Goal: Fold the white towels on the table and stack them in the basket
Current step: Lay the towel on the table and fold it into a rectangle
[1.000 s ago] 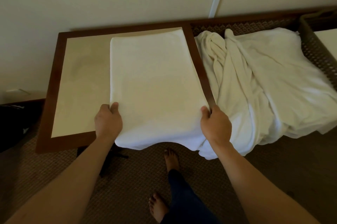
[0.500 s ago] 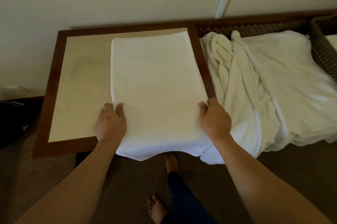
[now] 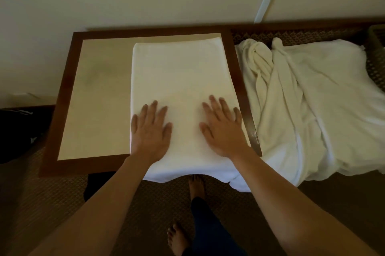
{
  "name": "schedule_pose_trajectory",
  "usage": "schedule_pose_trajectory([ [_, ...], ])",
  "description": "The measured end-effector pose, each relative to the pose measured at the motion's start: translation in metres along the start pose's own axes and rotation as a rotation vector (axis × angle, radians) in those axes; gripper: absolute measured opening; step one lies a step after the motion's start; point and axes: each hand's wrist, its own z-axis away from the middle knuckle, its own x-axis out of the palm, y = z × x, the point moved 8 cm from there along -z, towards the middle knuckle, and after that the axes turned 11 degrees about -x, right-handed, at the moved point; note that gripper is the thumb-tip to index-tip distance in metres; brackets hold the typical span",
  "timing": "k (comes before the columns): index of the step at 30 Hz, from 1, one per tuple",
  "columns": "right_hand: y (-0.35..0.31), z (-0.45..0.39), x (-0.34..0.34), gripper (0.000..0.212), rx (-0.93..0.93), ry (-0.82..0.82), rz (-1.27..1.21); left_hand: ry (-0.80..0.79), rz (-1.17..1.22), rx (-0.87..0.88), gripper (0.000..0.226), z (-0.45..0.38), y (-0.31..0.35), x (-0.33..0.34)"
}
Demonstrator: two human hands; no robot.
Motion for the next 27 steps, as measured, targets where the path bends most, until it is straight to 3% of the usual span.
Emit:
schedule_pose_trajectory([
  [2, 0.013, -0.007, 0.019, 0.069, 0.029, -0.168, 0.032, -0.06, -0.111, 0.023, 0.066, -0.008, -0.007, 0.016],
  [6, 0.076, 0.0, 0.016, 0.068, 0.343, -0.13, 0.005, -0.083, -0.138, -0.218, 0.072, -0.024, -0.061, 0.014],
  [10, 0.086, -0.008, 0.014, 0.067, 0.423, -0.137, -0.041, -0.097, -0.183, -0.308, 0.068, -0.031, -0.07, 0.004],
  [13, 0.072, -0.017, 0.001, 0.068, 0.355, -0.034, 0.025, -0.001, -0.164, -0.246, 0.065, -0.036, -0.047, -0.005],
  [17, 0.053, -0.061, 0.007, 0.066, 0.147, -0.135, 0.076, -0.048, -0.147, -0.146, 0.064, -0.065, -0.017, 0.003],
  [22, 0.081, -0.148, 0.004, 0.068, 0.093, -0.154, 0.098, -0.041, -0.21, -0.134, 0.069, -0.146, -0.012, -0.007],
  [27, 0.118, -0.224, 0.002, 0.077, 0.168, -0.136, 0.08, 0.002, -0.201, -0.155, 0.075, -0.227, -0.014, -0.016],
])
